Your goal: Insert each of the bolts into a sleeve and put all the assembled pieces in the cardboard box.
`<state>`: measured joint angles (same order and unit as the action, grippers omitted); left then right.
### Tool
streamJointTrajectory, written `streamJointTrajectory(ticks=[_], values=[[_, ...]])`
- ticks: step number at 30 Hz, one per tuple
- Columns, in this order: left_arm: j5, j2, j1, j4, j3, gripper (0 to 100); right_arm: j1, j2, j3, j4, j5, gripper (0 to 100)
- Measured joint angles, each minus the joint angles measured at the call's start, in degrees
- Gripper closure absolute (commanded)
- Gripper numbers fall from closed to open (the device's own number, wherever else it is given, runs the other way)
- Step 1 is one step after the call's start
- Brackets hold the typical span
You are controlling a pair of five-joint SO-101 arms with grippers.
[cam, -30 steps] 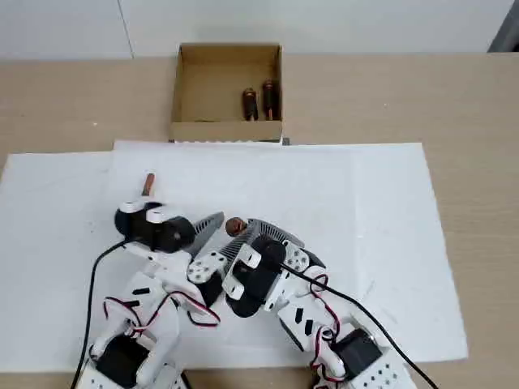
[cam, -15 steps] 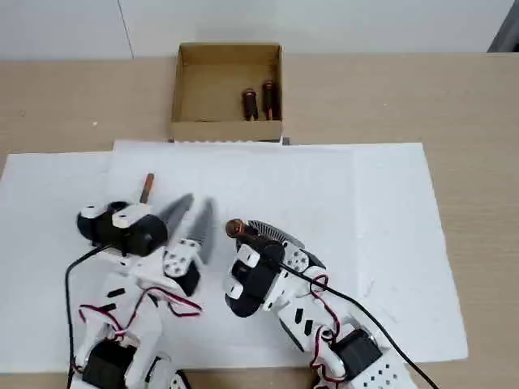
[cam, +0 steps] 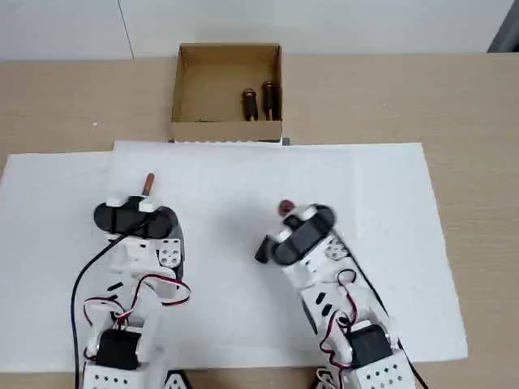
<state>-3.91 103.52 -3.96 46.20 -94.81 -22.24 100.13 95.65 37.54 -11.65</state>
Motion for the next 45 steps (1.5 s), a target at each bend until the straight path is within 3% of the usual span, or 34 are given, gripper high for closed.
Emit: streamJointTrajectory(ticks=[7,13,28,38,45], values=[[0.0,-0.09,0.0,1.32,-1.67,99,3.34,0.0,-4.75,11.43,11.08,99.5],[0.0,-0.09,0.0,3.69,-1.76,99,3.16,-4.84,-15.82,16.7,14.15,99.5],[0.0,-0.09,0.0,3.69,-1.76,99,3.34,-63.21,-61.63,12.13,16.62,99.5],[0.0,-0.09,0.0,3.69,-1.76,99,3.25,-97.76,-93.01,9.49,8.97,99.5],[0.0,-0.09,0.0,3.69,-1.76,99,3.6,-119.03,-113.23,9.41,-1.23,99.5]])
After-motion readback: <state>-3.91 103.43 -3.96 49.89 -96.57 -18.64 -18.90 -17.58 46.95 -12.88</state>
